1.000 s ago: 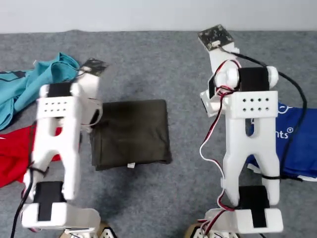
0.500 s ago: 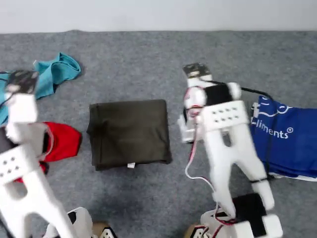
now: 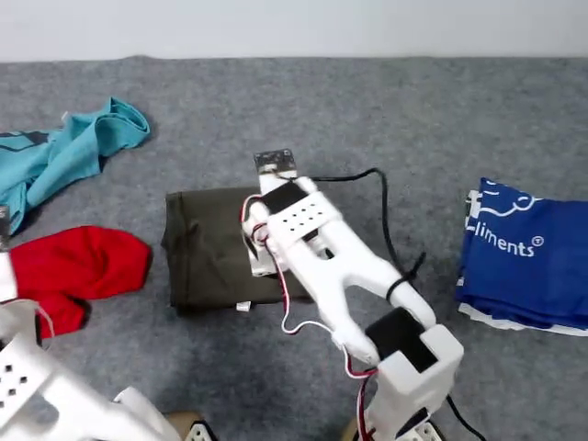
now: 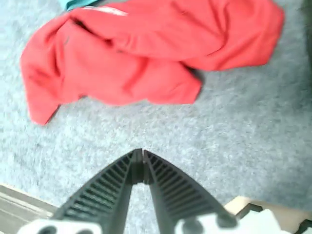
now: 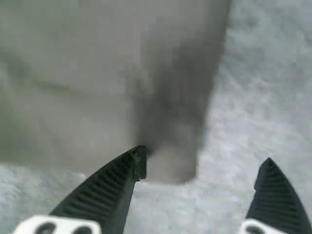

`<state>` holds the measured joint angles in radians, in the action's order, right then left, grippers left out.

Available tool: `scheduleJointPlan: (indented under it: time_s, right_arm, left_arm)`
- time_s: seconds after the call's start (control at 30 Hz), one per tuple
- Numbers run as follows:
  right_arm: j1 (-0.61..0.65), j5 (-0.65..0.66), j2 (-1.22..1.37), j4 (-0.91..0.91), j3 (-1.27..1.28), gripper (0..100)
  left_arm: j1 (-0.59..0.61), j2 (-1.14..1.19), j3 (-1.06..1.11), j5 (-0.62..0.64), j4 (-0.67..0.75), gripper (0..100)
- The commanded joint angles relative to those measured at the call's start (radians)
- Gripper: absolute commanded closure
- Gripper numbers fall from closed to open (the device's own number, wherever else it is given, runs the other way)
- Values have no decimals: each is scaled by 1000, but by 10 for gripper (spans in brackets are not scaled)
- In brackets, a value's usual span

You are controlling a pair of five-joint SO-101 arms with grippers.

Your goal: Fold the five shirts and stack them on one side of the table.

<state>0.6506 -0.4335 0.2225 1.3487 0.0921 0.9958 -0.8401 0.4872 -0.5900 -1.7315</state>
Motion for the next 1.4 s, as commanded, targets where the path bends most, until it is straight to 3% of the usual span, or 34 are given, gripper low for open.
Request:
scheduleJointPlan:
  time_s: [0.0, 0.23, 0.47, 0.57, 0.73, 0.8, 1.0, 1.2, 1.37]
  right_arm:
    - [15, -17, 4, -74, -8, 633]
    - [10, -23, 91, -170, -8, 634]
    - [10, -133, 197, -160, -6, 638]
    - [10, -138, 220, -159, -6, 722]
    - [10, -46, 222, -107, -15, 995]
    - [5, -32, 223, -47, -40, 962]
    - [-84, -21, 222, 157, -198, 991]
    - [-234, 210, 222, 364, -368, 990]
    - [-426, 597, 228, 435, -480, 990]
  left_arm:
    - [29, -20, 1, -12, -20, 994]
    - [29, -18, 1, -11, -20, 994]
    - [31, -18, 1, -9, -20, 994]
    - [31, -18, 1, -9, -20, 994]
    - [31, -18, 1, -9, -20, 994]
    - [31, -18, 1, -9, -20, 994]
    - [26, -18, 2, -9, -20, 994]
    - [26, -18, 2, -9, -20, 994]
    - [26, -18, 2, -9, -20, 994]
